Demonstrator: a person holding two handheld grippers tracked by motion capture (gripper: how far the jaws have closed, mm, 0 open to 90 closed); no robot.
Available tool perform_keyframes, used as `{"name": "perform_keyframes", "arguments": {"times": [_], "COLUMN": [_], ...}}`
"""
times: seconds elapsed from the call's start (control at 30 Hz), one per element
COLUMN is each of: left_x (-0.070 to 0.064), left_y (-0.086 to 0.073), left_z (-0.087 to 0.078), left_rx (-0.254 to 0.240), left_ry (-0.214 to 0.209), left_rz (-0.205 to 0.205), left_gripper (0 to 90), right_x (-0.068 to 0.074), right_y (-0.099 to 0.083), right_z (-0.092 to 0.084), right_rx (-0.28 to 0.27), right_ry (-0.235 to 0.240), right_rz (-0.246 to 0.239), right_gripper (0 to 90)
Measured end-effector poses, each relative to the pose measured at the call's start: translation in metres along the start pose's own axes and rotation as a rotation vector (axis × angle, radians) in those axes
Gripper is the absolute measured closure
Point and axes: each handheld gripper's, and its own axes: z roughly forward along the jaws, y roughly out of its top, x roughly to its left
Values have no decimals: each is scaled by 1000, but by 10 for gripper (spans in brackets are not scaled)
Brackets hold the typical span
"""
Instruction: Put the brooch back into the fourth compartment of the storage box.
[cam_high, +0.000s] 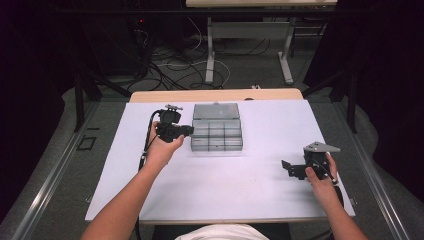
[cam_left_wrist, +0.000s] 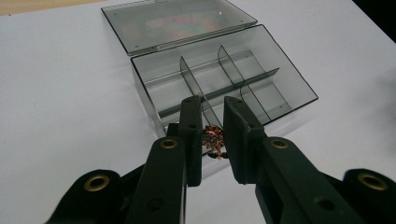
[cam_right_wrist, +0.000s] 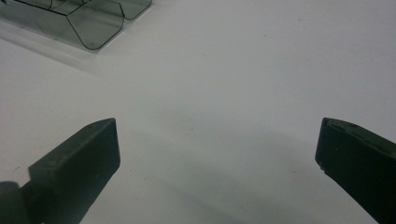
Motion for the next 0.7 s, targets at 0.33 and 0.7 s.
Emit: {"name": "perform_keyframes", "arguments": {"times": [0.33, 0.7], "left_x": [2, 6], "left_y": [3, 2], "left_z": [13, 30], "left_rx": [13, 32], "left_ry": [21, 37], "left_rz": [-20, -40], "left_gripper": [781, 781], "right_x": [-1, 0], "right_y": [0, -1], "right_z": [1, 2], "right_rx": [-1, 3], "right_ry": [3, 6], "right_rz": [0, -2], "right_gripper": [0, 0]}}
